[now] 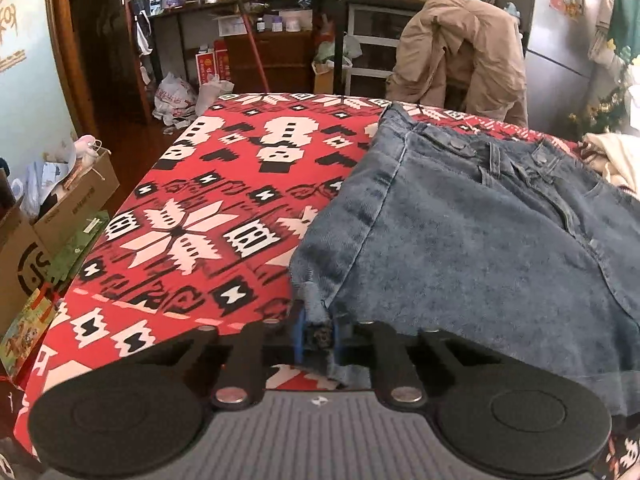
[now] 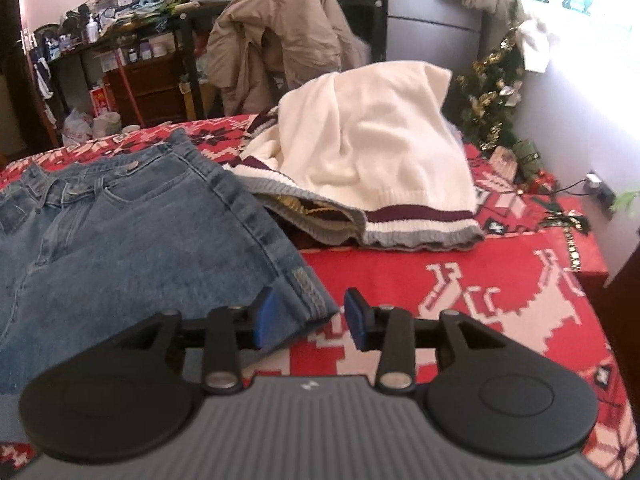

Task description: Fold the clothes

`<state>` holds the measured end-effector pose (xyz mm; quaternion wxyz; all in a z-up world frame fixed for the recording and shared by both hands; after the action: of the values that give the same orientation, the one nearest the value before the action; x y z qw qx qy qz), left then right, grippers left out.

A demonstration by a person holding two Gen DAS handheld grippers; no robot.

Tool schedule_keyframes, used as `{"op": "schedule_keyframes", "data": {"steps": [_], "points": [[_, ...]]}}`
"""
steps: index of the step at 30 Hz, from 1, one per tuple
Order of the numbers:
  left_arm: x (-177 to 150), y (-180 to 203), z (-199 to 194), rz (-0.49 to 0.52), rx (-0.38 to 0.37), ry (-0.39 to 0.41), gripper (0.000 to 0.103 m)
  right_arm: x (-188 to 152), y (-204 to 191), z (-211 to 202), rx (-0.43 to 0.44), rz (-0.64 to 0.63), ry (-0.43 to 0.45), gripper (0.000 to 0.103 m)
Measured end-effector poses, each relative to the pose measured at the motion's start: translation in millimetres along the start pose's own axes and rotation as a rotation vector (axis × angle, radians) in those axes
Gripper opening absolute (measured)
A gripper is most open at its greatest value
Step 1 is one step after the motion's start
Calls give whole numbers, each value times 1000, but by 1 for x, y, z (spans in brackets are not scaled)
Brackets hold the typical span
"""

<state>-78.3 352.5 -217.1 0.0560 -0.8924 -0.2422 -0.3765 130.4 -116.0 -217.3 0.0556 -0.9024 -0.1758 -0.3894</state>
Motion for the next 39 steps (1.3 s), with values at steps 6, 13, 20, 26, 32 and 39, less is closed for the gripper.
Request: {"op": "schedule_keyframes", "data": {"steps": [6,13,20,26,32,39], "points": [[21,-19,-24,-89,12,61,11,10,-18,0,39,-12,-14,14],[46,-38,-77,-107,5,149,10,31,-51,-77,96,-7,77,13],[31,-75,-107,-148,30,131,11,21,-64,-127,155,19,70,14],[11,-95,-101,-196,43,85,30,-14,-58,-113,77,-25,7,23],[47,-75,-87,-161,-37,122,37,9,-51,-106,104,-18,48,27],[105,-7,-13,-22,-152,74,47,70,-85,-50,190,-53,74,31]]}}
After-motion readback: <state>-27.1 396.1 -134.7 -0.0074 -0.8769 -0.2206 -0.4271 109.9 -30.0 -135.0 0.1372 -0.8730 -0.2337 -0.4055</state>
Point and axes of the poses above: each gripper's, at about its wrist camera, not at the fingertips, and z roughly the way its jaws point, y to its right, x to its top, the point moved 9 cm from there along z, roughly the way its jaws point, and after that the axes turned 6 degrees about -z, right-handed, at the moved point
